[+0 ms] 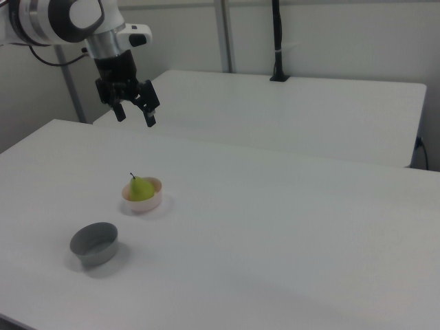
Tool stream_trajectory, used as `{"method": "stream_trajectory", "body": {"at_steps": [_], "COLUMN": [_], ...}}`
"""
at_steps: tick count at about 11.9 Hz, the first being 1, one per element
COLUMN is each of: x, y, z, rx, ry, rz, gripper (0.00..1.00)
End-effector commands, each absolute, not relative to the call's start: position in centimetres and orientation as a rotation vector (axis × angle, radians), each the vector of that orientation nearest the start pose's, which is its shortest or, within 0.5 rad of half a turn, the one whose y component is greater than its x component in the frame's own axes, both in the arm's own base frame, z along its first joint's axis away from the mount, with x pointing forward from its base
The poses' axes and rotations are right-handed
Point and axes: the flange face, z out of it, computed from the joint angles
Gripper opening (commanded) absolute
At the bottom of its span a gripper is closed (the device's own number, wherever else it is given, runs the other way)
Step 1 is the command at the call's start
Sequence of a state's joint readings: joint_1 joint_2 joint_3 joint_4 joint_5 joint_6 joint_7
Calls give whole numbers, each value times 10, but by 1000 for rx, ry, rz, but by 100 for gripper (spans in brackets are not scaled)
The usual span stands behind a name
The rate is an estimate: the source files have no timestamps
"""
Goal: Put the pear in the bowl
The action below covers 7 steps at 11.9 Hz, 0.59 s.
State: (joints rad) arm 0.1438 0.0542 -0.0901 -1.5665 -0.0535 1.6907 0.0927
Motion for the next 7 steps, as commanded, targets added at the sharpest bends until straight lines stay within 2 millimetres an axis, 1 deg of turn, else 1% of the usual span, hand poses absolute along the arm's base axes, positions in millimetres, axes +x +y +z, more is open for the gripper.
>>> {"method": "stream_trajectory", "body": {"at_steps": [1,7], "x": [566,565], "y": [26,27], "z": [610,608], "rx": [-3161,-3164], "ry": [65,61], "rz": [-71,-47], "gripper": [100,100]}}
